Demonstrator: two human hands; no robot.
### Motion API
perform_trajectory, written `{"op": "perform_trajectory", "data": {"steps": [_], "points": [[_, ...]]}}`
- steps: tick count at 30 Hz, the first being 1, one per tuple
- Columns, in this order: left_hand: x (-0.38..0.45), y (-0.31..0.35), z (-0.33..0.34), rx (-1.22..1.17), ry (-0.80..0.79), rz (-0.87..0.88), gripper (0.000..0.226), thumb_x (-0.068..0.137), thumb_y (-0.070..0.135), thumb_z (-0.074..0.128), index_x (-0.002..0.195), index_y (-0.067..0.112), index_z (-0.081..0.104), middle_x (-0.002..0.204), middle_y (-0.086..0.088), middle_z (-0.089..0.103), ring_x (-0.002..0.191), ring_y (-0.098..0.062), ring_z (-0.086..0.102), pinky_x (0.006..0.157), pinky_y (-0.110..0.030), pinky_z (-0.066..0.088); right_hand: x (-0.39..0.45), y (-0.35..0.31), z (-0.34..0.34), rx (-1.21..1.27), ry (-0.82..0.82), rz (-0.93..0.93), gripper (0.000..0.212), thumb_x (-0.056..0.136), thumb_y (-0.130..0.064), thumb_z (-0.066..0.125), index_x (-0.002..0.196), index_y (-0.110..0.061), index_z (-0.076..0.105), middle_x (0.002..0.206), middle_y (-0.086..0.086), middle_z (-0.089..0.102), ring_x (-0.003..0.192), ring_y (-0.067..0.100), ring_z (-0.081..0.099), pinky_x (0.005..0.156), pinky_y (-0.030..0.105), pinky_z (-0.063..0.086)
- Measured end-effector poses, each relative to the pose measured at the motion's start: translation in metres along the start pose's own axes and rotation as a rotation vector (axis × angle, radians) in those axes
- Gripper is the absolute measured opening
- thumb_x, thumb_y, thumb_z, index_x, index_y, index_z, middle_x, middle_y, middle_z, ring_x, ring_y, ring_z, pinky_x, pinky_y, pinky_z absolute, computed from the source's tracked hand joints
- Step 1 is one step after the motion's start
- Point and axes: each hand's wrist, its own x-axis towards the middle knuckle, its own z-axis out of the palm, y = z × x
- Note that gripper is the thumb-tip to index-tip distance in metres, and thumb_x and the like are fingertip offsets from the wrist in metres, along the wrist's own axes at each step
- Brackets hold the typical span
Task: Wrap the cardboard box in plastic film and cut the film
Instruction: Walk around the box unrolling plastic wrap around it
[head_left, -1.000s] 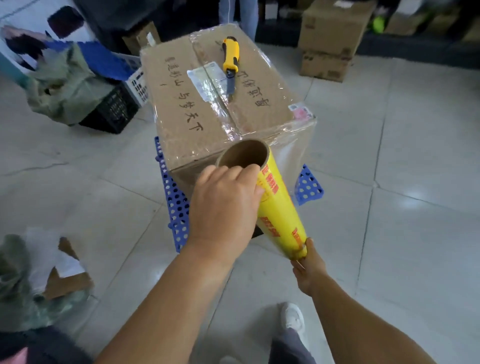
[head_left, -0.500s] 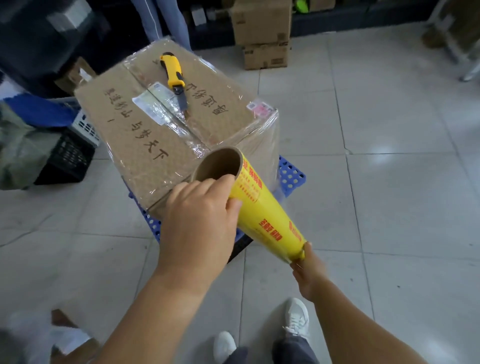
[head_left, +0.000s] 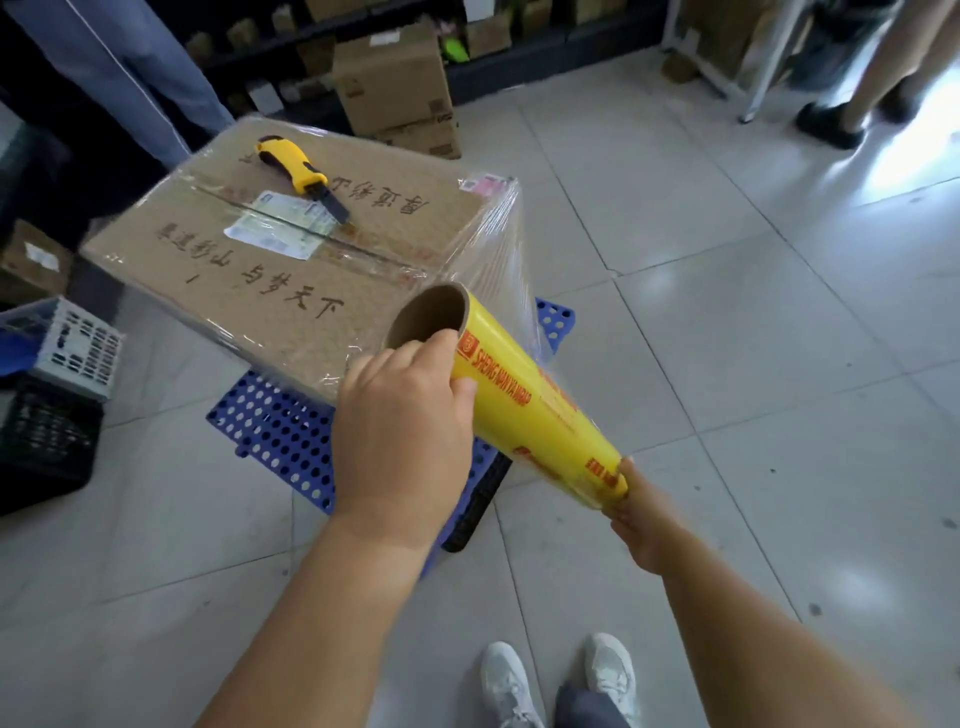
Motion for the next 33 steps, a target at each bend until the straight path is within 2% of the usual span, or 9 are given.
{"op": "perform_trajectory", "data": {"steps": [2, 4, 9, 12, 17, 23, 33], "points": [[-0.006, -0.005, -0.004, 0.013, 0.006, -0.016, 0.017, 0.074, 0.011, 0.073, 0.088, 0.006, 0.064, 0.067, -0.006, 0.062, 0.063, -0.028, 0.055, 0.068, -0.037, 0.044, -0.006, 0.012, 0.003, -0.015, -0.032, 0.008, 0.057, 0.092, -0.056, 0.043, 0.133, -0.016, 0.047, 0.132, 0.008, 0.051, 0.109, 0.021, 0.052, 0.105, 0.032, 0.036], [-0.012, -0.007, -0.007, 0.026, 0.016, -0.023, 0.016, 0.074, 0.012, 0.073, 0.087, 0.007, 0.064, 0.065, -0.004, 0.06, 0.062, -0.026, 0.053, 0.069, -0.036, 0.043, -0.011, 0.024, 0.007, -0.017, -0.063, 0.016, 0.063, 0.093, -0.057, 0.042, 0.142, -0.019, 0.039, 0.143, 0.008, 0.044, 0.121, 0.023, 0.05, 0.108, 0.032, 0.032], [-0.03, -0.003, -0.017, 0.07, 0.023, -0.02, 0.021, 0.074, 0.013, 0.074, 0.092, 0.007, 0.065, 0.068, -0.004, 0.063, 0.065, -0.027, 0.057, 0.072, -0.037, 0.044, -0.021, 0.044, 0.008, -0.021, -0.129, 0.029, 0.071, 0.093, -0.059, 0.038, 0.151, -0.021, 0.024, 0.153, 0.008, 0.033, 0.133, 0.026, 0.042, 0.112, 0.034, 0.028], [-0.043, -0.002, -0.023, 0.092, 0.017, -0.031, 0.021, 0.073, 0.013, 0.074, 0.091, 0.007, 0.066, 0.068, -0.004, 0.063, 0.065, -0.027, 0.056, 0.072, -0.037, 0.044, -0.027, 0.055, 0.007, -0.016, -0.134, 0.036, 0.073, 0.092, -0.06, 0.039, 0.152, -0.02, 0.022, 0.154, 0.009, 0.032, 0.132, 0.027, 0.043, 0.111, 0.035, 0.029], [-0.061, -0.003, -0.033, 0.108, 0.009, -0.035, 0.022, 0.073, 0.014, 0.074, 0.092, 0.008, 0.065, 0.068, -0.004, 0.062, 0.063, -0.027, 0.055, 0.07, -0.038, 0.045, -0.038, 0.074, 0.013, -0.015, -0.168, 0.058, 0.071, 0.093, -0.059, 0.038, 0.149, -0.016, 0.027, 0.148, 0.011, 0.039, 0.126, 0.025, 0.046, 0.11, 0.035, 0.031], [-0.076, -0.017, -0.041, 0.091, -0.006, -0.05, 0.024, 0.076, 0.014, 0.072, 0.098, 0.007, 0.065, 0.071, -0.003, 0.063, 0.067, -0.026, 0.057, 0.075, -0.04, 0.045, -0.049, 0.102, 0.028, 0.022, -0.148, 0.093, 0.072, 0.092, -0.057, 0.043, 0.147, -0.013, 0.03, 0.145, 0.012, 0.042, 0.125, 0.027, 0.049, 0.11, 0.035, 0.033], [-0.094, -0.074, -0.057, 0.081, 0.016, 0.029, 0.024, 0.075, 0.013, 0.073, 0.098, 0.006, 0.066, 0.075, -0.007, 0.066, 0.07, -0.027, 0.06, 0.074, -0.039, 0.046, -0.071, 0.14, 0.082, 0.057, -0.16, 0.088, 0.073, 0.092, -0.061, 0.038, 0.149, -0.017, 0.028, 0.148, 0.01, 0.04, 0.132, 0.025, 0.043, 0.113, 0.032, 0.028]]}}
